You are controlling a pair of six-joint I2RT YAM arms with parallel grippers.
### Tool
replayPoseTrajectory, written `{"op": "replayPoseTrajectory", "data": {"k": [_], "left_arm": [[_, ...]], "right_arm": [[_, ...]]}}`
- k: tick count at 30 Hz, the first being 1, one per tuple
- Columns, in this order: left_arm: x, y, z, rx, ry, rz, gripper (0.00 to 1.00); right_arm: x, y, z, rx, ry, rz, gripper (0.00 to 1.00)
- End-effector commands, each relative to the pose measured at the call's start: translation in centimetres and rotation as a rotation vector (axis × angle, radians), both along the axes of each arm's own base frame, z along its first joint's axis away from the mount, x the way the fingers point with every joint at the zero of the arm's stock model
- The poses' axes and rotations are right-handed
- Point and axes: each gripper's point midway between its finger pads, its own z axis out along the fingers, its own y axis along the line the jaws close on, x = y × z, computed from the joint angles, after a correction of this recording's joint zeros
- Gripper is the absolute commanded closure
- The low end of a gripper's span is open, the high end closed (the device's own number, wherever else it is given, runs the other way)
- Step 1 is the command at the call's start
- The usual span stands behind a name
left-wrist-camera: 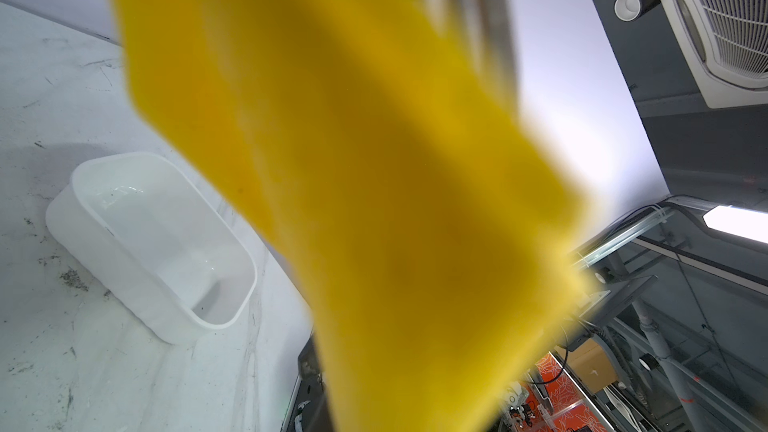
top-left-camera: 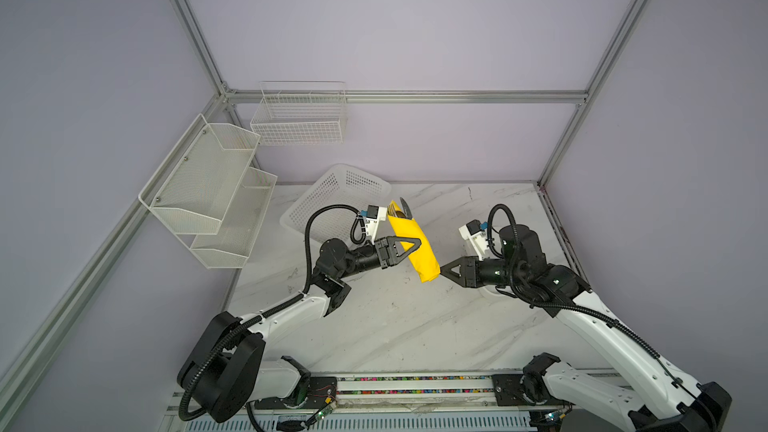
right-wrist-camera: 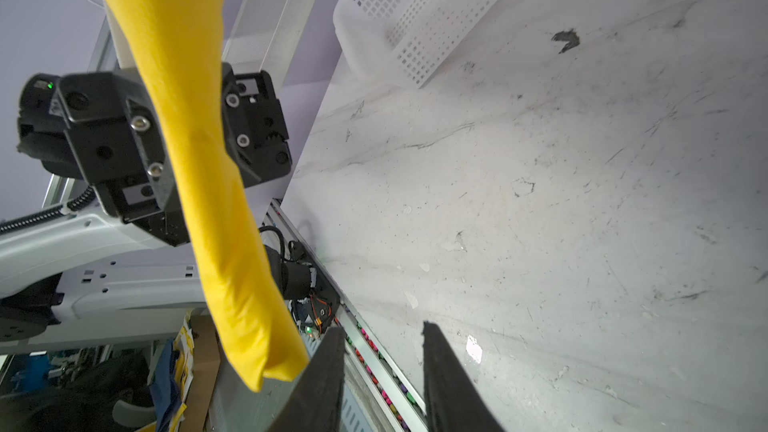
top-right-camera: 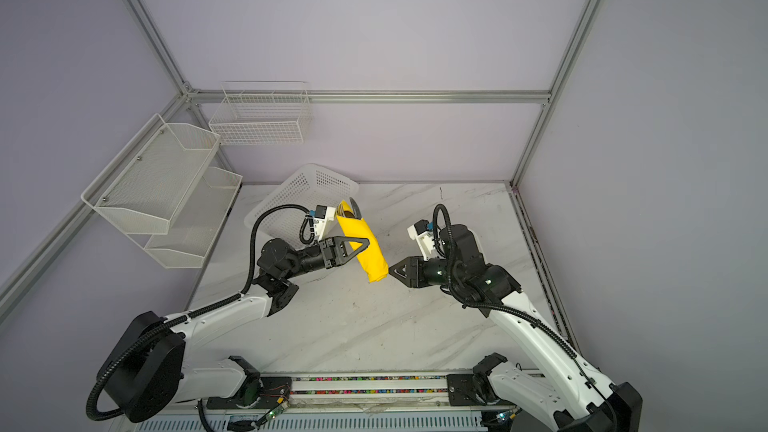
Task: Place the utensils on the paper napkin and roll it up
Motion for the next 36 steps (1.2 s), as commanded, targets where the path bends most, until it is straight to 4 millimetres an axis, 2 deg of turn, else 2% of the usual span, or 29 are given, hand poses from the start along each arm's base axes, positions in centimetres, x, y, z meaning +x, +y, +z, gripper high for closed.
{"op": "replayPoseTrajectory", "data": {"k": [1,3,6,8,11,15,20,24,31,33,36], "left_arm": [[-0.9,1.1,6.1,-0.086,-0.178,0.027,0.90],[-0.9,1.2,5.9,-0.082,-0.178,0.038,0.90],[-1.0,1.3,6.1,-0.081,-0.182,0.036,0.90],[-1.2,1.3,6.4,-0.083,-0.188,0.025,0.90],[-1.4,1.2,6.7,-0.085,-0.196,0.015,0.90],[-1.6,1.2,7.1,-0.090,-0.201,0.003,0.90],[-2.0,1.2,7.6,-0.100,-0.211,-0.013,0.90],[-1.8,1.1,7.4,-0.095,-0.206,-0.018,0.90],[-1.8,0.9,7.5,-0.095,-0.206,-0.026,0.90],[-1.7,0.9,7.4,-0.094,-0.204,-0.024,0.90],[-1.6,0.9,7.2,-0.092,-0.197,-0.022,0.90]], "right_arm": [[1.9,-2.3,4.5,-0.014,-0.184,-0.151,0.61],[2.7,-3.0,6.0,-0.008,-0.256,-0.211,0.59],[1.3,-0.1,9.0,0.195,-0.275,-0.060,0.48],[0.1,2.0,9.9,0.288,-0.267,0.086,0.43],[-0.5,3.9,9.5,0.337,-0.182,0.220,0.40],[-0.6,4.9,7.7,0.302,-0.147,0.306,0.38],[-1.3,5.9,6.7,0.323,-0.110,0.409,0.38],[-1.1,6.5,6.1,0.324,-0.092,0.432,0.40],[-0.7,7.3,4.9,0.301,-0.059,0.456,0.56],[-0.7,7.4,4.6,0.292,-0.058,0.462,0.64],[-0.7,7.5,4.7,0.293,-0.063,0.465,0.68]]}}
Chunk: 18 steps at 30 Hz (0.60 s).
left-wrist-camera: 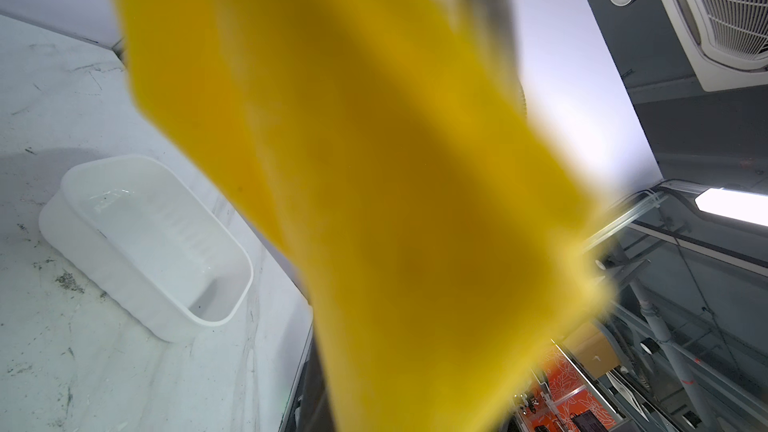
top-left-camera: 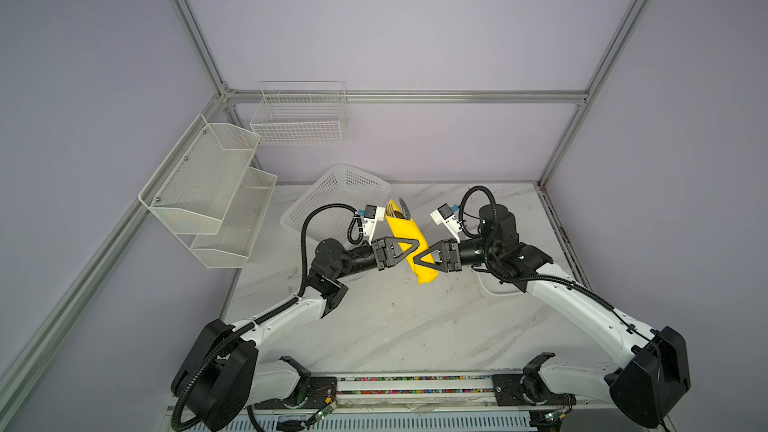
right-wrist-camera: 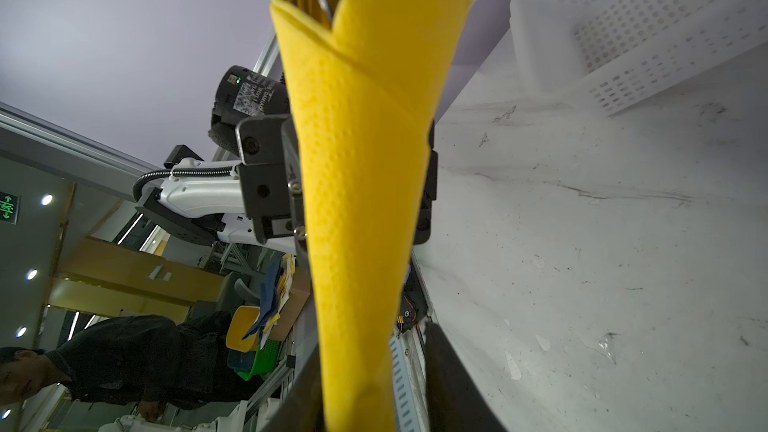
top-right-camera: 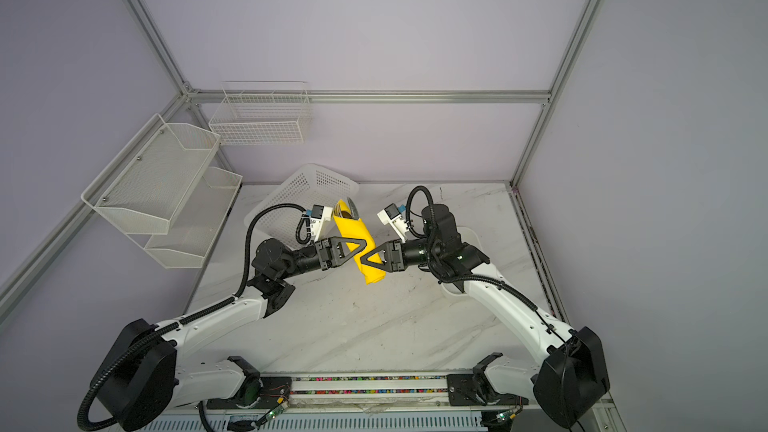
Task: Place the utensils on the paper napkin and roll it up
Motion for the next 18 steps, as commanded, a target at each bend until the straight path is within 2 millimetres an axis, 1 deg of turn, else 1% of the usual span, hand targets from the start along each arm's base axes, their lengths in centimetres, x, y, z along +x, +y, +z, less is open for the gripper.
{"op": "replayPoseTrajectory", "data": {"k": [1,4,6,12,15,18], "left_arm": [[-0.7,0.5,6.5,-0.099,-0.172,-0.003,0.90],[-0.7,0.5,6.5,-0.098,-0.172,-0.003,0.90],[-0.7,0.5,6.5,-0.098,-0.171,-0.004,0.90],[-0.6,0.4,6.3,-0.093,-0.168,-0.008,0.90],[-0.6,0.4,6.2,-0.091,-0.163,-0.009,0.90],[-0.6,0.3,6.3,-0.092,-0.164,-0.010,0.90]], "right_arm": [[-0.4,0.3,1.3,0.025,-0.050,0.034,0.69],[-0.5,0.3,1.4,0.023,-0.057,0.033,0.70],[-0.6,0.3,1.4,0.027,-0.059,0.040,0.64],[-0.8,0.4,2.3,0.058,-0.059,0.054,0.57],[-0.9,0.4,2.8,0.071,-0.059,0.055,0.58],[-0.6,0.4,2.5,0.056,-0.057,0.042,0.67]]}}
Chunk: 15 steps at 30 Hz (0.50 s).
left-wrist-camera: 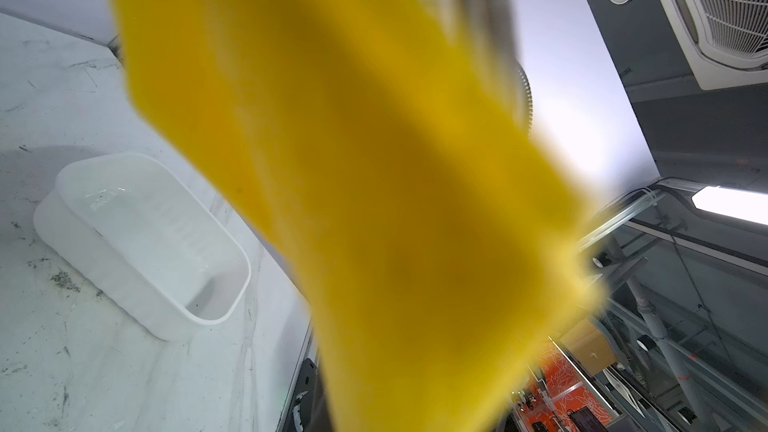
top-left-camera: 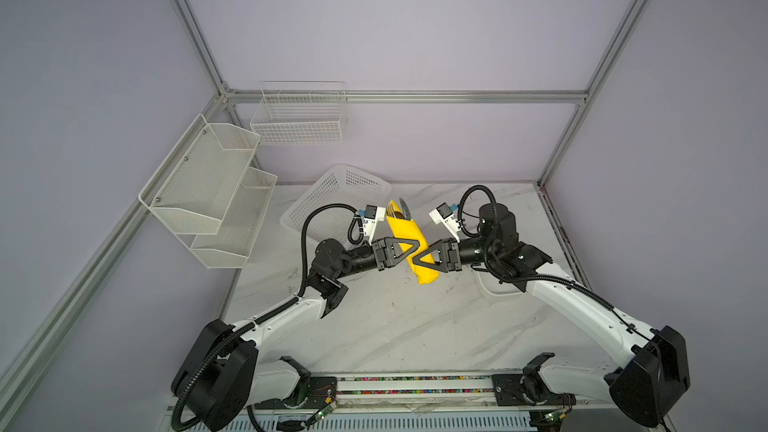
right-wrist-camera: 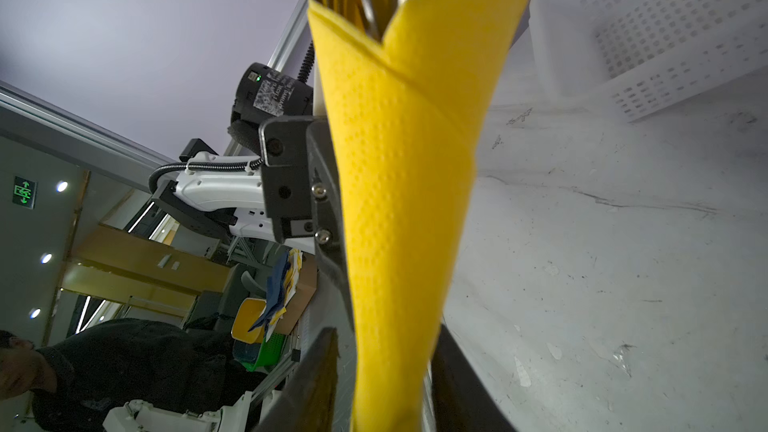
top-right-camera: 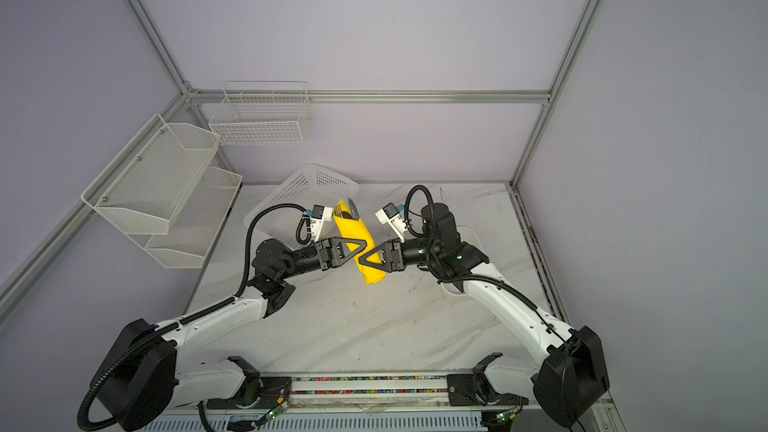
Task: Place the utensils on the paper napkin and roll it up
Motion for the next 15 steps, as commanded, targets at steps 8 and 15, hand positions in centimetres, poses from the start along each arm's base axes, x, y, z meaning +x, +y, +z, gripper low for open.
{"op": "replayPoseTrajectory", "data": {"k": [8,15], "left_arm": [[-0.5,0.4,6.2,-0.090,-0.163,0.002,0.87],[0.6,0.6,4.3,-0.035,-0.119,0.063,0.67]], "right_arm": [[0.1,0.2,1.8,0.036,-0.052,0.003,0.81],[0.8,-0.1,2.3,0.028,-0.077,-0.068,0.91]]}}
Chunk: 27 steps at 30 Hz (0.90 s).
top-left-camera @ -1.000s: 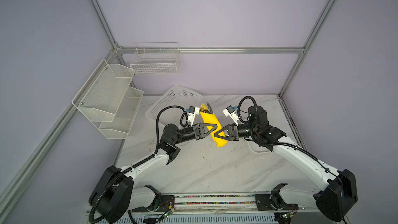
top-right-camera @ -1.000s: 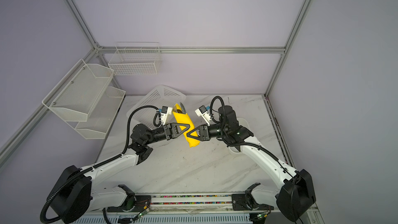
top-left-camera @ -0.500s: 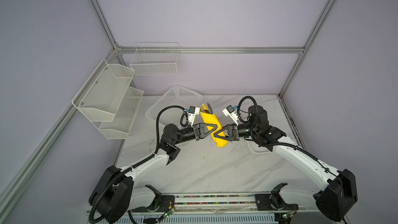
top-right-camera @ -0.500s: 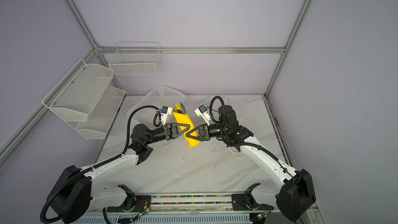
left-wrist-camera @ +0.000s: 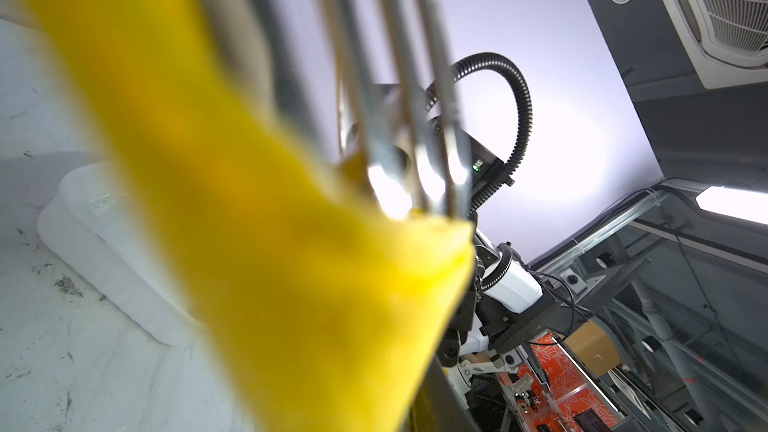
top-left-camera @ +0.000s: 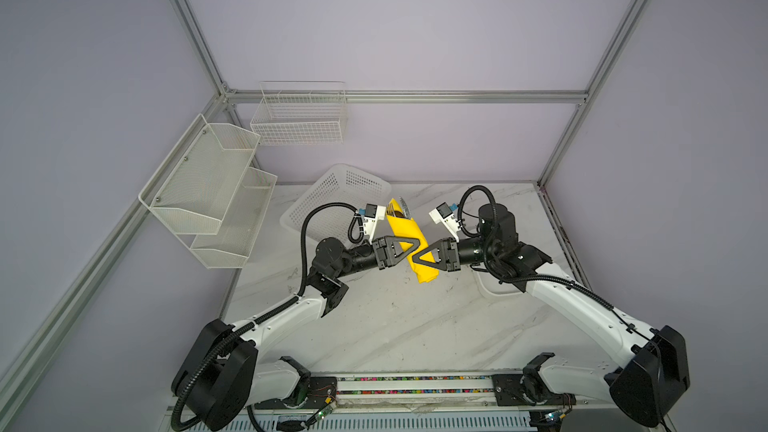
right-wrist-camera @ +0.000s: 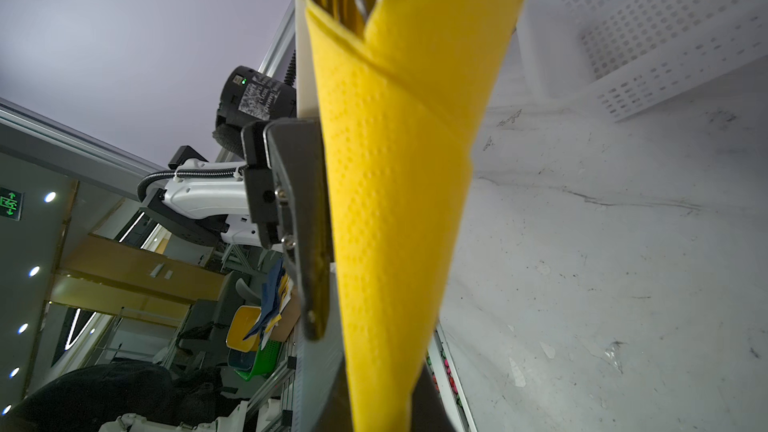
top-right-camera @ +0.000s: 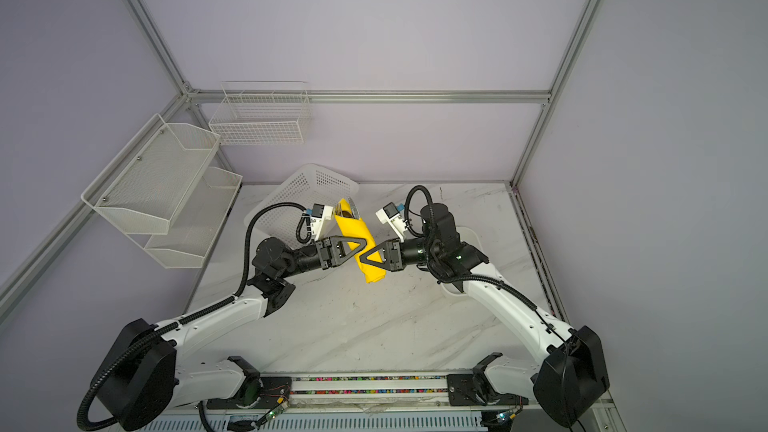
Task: Place the utensils on the paper napkin and roll it up
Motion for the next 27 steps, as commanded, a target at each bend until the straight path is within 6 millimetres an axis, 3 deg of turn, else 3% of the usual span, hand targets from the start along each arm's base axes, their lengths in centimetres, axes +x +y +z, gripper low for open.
{"op": "replayPoseTrajectory", "data": {"k": [1,4,11,16,21,27], "left_arm": [[0.4,0.7,3.9,-0.036,-0.102,0.053,0.65],[0.9,1.0,2.9,-0.011,-0.080,0.085,0.48],[1.5,2.4,0.7,0.110,-0.068,0.194,0.34],[2.7,6.1,-1.8,0.307,-0.044,0.369,0.29],[4.6,11.5,-4.1,0.572,-0.025,0.571,0.24],[9.0,16.4,-6.8,0.802,0.037,0.686,0.19]], "right_arm": [[0.4,-0.2,2.6,0.037,-0.089,-0.046,0.93],[1.0,-0.4,2.2,0.021,-0.092,-0.090,0.94],[3.3,-1.1,0.4,-0.053,-0.083,-0.241,0.95],[5.3,-1.9,-1.0,-0.113,-0.075,-0.360,0.95],[6.6,-2.2,-1.6,-0.146,-0.069,-0.426,0.95],[7.1,-2.3,-2.1,-0.174,-0.070,-0.440,0.95]]}}
